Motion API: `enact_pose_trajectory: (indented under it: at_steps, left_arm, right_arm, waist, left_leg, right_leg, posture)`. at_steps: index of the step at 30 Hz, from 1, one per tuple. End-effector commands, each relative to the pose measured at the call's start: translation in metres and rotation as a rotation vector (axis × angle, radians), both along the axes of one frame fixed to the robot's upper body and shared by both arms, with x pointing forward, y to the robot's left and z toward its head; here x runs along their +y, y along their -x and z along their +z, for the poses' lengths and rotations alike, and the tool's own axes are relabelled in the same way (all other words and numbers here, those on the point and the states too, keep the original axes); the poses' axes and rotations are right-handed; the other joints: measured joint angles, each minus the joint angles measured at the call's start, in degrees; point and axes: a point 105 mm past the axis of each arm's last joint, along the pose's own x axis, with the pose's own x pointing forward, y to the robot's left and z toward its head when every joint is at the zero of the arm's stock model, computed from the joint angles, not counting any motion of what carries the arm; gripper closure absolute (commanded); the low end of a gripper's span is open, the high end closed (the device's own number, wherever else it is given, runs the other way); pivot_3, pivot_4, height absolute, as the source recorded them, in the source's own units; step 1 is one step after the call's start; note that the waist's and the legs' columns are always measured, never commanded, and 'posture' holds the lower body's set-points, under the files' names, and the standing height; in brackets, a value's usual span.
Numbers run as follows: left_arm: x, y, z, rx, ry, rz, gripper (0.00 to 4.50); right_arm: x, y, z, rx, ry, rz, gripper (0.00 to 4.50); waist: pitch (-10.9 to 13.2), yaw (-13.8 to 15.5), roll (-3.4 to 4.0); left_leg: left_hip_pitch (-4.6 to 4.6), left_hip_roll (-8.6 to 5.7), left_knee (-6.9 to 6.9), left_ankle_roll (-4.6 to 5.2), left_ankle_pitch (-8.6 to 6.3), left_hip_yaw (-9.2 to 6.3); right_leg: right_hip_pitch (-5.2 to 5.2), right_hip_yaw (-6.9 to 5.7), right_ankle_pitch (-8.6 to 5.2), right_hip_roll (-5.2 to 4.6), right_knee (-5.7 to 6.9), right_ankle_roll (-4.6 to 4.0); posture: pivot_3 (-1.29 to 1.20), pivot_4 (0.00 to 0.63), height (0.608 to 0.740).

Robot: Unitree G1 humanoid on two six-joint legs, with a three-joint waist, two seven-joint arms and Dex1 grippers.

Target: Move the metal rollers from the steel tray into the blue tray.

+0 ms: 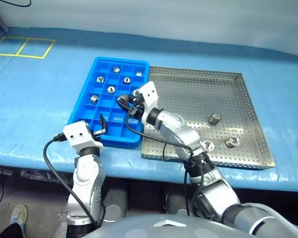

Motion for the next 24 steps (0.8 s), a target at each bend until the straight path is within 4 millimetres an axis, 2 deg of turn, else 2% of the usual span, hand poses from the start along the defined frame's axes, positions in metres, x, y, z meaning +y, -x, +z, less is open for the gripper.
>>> enact_pose_trajectory:
  at_steps: [1,5,10,12,16,17,21,22,24]
  left_arm:
    - [-0.005,0.009,0.026,-0.107,-0.055,-0.003,0.05]
    - [-0.002,0.018,0.027,-0.112,-0.074,0.026,0.05]
    - [0.003,0.027,0.025,-0.111,-0.077,0.065,0.05]
    - [0.003,0.029,0.025,-0.112,-0.078,0.071,0.05]
    - [0.004,0.030,0.026,-0.116,-0.079,0.074,0.00]
    - [0.004,0.030,0.026,-0.117,-0.080,0.073,0.00]
    - [0.002,0.028,0.025,-0.114,-0.079,0.055,0.00]
    - [0.001,0.027,0.025,-0.114,-0.079,0.046,0.00]
    - [-0.002,0.025,0.026,-0.117,-0.081,0.028,0.00]
  right_arm:
    - [0.010,-0.006,0.012,-0.035,-0.012,0.004,3.20]
    - [0.015,-0.010,0.008,-0.011,-0.004,0.010,3.20]
    - [0.020,-0.014,-0.006,0.036,0.059,0.023,3.20]
    - [0.020,-0.016,-0.009,0.040,0.075,0.011,3.20]
    - [0.013,-0.026,-0.012,0.013,0.111,-0.055,1.82]
    - [0.011,-0.028,-0.012,0.013,0.110,-0.069,1.59]
    - [0.004,-0.030,-0.012,0.009,0.103,-0.083,0.26]
    - [0.002,-0.030,-0.013,0.010,0.102,-0.086,0.04]
    - [-0.002,-0.030,-0.013,0.019,0.083,-0.099,0.04]
  waist:
    - [0.0,1.1,-0.01]
    - [0.0,3.8,-0.01]
    - [0.0,7.4,-0.01]
    - [0.0,9.2,-0.01]
    - [0.0,13.0,-0.03]
    - [0.0,14.1,-0.04]
    - [0.0,18.0,-0.05]
    - [0.0,18.7,-0.04]
    - [0.0,20.2,-0.04]
  left_leg:
    - [-0.01,0.01,0.00,0.00,0.00,-0.03]
    - [-0.04,0.01,-0.06,-0.03,0.00,-0.14]
    - [-0.07,0.04,-0.14,-0.09,-0.03,-0.20]
    - [-0.13,0.07,-0.15,-0.12,-0.04,-0.23]
    - [-0.29,0.09,-0.13,-0.25,-0.09,-0.20]
    - [-0.37,0.11,-0.13,-0.28,-0.09,-0.16]
    - [-0.93,0.12,-0.08,-0.42,-0.04,-0.17]
    - [-0.95,0.12,-0.08,-0.45,-0.06,-0.18]
    - [-0.94,0.16,-0.08,-0.52,-0.10,-0.19]
  right_leg:
    - [0.00,-0.03,-0.01,0.00,0.00,-0.02]
    - [-0.02,-0.16,-0.06,-0.01,-0.01,-0.10]
    - [-0.09,-0.27,-0.13,0.00,0.00,-0.14]
    - [-0.15,-0.35,-0.31,0.01,0.00,0.07]
    - [-0.58,-0.39,-0.34,0.01,0.00,0.09]
    - [-0.74,-0.38,-0.33,0.01,0.01,0.11]
    - [-0.99,-0.46,-0.13,0.03,0.02,0.34]
    - [-1.00,-0.49,-0.12,0.03,0.02,0.33]
    - [-1.04,-0.58,-0.18,0.03,0.00,0.33]
  posture:
    - [0.46,0.150,0.740]
    - [0.52,0.150,0.740]
    - [0.58,0.150,0.740]
    - [0.59,0.150,0.740]
    - [0.60,0.150,0.740]
    - [0.60,0.150,0.740]
    - [0.57,0.150,0.740]
    - [0.56,0.150,0.740]
    - [0.55,0.150,0.740]
